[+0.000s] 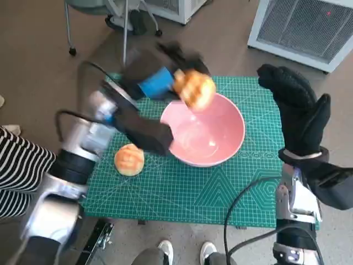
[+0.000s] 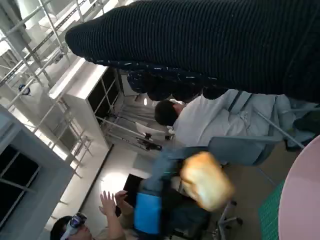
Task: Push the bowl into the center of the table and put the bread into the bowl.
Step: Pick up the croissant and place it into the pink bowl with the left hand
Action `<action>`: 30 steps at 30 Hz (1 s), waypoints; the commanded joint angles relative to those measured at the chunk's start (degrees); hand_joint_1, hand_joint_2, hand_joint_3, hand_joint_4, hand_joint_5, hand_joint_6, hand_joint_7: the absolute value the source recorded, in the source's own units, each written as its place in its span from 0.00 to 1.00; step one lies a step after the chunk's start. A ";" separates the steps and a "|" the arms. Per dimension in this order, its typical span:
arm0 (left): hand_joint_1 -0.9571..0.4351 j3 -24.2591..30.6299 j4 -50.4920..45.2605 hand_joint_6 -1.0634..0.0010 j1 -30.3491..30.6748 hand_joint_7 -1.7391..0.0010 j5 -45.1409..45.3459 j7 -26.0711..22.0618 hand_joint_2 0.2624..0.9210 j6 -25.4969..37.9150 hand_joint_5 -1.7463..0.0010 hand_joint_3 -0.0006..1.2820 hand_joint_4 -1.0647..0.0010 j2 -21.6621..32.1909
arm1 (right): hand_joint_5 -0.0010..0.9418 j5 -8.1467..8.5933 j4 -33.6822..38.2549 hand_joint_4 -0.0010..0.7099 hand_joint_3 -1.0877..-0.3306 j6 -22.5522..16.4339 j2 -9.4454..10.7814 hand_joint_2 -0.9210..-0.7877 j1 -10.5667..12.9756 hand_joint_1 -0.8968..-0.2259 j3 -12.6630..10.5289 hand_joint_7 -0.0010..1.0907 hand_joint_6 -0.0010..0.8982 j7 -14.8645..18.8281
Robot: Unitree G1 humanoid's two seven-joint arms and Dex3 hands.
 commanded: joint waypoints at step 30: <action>0.30 -1.80 0.54 0.74 2.90 0.98 -1.21 -16.02 0.84 1.14 1.00 0.01 0.84 -1.22 | 0.00 -1.66 -1.50 0.25 0.53 -0.35 -0.01 0.00 3.15 0.25 -0.03 0.32 0.12 -2.09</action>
